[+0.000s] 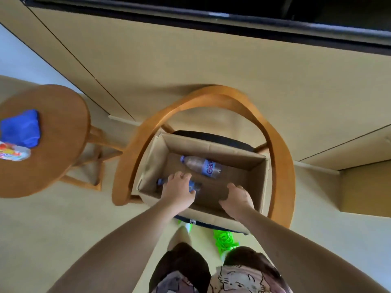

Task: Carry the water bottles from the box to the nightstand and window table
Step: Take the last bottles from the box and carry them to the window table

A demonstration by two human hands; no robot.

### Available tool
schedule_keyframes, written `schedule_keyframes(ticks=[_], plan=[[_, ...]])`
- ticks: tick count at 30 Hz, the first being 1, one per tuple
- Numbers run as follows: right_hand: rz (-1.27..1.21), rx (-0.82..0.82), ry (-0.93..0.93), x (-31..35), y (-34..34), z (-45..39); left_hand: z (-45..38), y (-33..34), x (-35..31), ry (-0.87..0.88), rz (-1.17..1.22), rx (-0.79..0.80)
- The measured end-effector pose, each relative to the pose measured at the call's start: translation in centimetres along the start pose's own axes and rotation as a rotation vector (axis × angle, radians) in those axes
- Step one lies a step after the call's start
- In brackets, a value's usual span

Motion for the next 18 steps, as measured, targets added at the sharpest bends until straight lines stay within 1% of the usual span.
schedule_keyframes(ticks=[3,6,8,11,14,16,18], plan=[[-0.008,0.011,0.023,2.1,1.5,-4.0,-4.1,2.0,1.4,0.040,0.011,0.063],[0.006,0.016,0.041,4.2,3.3,-8.6,-7.8,4.1,3.1,0.045,-0.003,0.110],[0.101,-0.005,0.005,5.9,4.5,-11.2,-9.6,5.6,4.0,0.073,-0.034,0.138],[0.263,-0.031,-0.113,8.3,6.2,-14.4,-11.6,7.8,4.8,0.147,-0.071,0.203],[0.356,-0.047,-0.121,8.5,7.2,-16.4,-13.1,9.5,5.0,0.213,-0.079,0.272],[0.398,-0.088,-0.136,8.2,7.6,-17.1,-13.7,10.8,5.1,0.233,-0.087,0.348],[0.450,-0.093,-0.144,7.7,8.2,-17.6,-13.8,12.4,4.9,0.279,-0.131,0.461]])
Point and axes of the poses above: each hand's wrist, its own z-axis away from the middle knuckle, its own y-axis out of the palm, x = y × z, the point moved 8 cm from there along -z, towards the middle knuckle, and after that the axes turned 6 degrees about -z, right-handed, at the moved point
